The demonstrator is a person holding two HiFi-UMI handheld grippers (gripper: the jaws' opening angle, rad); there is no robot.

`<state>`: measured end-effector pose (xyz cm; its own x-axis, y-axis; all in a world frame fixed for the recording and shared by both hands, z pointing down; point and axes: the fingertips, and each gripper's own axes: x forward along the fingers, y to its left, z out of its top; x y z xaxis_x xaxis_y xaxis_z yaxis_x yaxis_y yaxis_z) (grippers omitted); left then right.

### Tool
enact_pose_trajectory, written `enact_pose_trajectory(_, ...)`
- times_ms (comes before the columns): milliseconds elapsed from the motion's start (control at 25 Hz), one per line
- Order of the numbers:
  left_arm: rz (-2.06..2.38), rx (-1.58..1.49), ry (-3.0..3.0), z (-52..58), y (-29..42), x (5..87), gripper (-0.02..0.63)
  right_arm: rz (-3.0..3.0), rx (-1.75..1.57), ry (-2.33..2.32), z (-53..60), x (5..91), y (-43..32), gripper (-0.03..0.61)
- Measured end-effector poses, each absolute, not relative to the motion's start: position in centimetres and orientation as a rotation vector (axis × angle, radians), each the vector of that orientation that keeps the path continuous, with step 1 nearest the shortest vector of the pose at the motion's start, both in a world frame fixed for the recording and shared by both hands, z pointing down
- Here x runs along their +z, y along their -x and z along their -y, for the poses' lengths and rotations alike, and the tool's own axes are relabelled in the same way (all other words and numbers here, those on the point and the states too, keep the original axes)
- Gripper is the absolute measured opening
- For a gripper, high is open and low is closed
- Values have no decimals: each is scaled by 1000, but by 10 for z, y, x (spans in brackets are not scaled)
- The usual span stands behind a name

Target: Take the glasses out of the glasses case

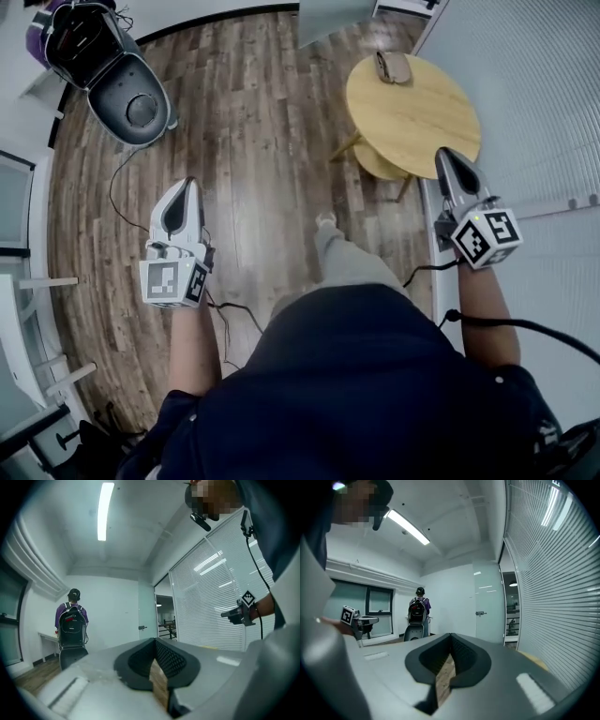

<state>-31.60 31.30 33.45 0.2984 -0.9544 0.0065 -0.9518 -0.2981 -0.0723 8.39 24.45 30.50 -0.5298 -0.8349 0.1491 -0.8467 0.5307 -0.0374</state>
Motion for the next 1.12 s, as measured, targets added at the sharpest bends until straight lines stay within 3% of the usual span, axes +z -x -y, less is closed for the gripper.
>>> enact_pose_trajectory(360, -1869, -187, 2419, -177, 325, 317, 6, 2647, 218, -1532, -106, 322, -120, 9)
enact_pose_trajectory(840, -1770, -220, 2436, 21, 251, 279, 5, 2636, 280, -1569, 81, 336, -175, 9)
enact_pose_trajectory(1120, -1698, -238, 2530, 89, 235, 292, 5, 2638, 282, -1580, 139, 337, -160, 9)
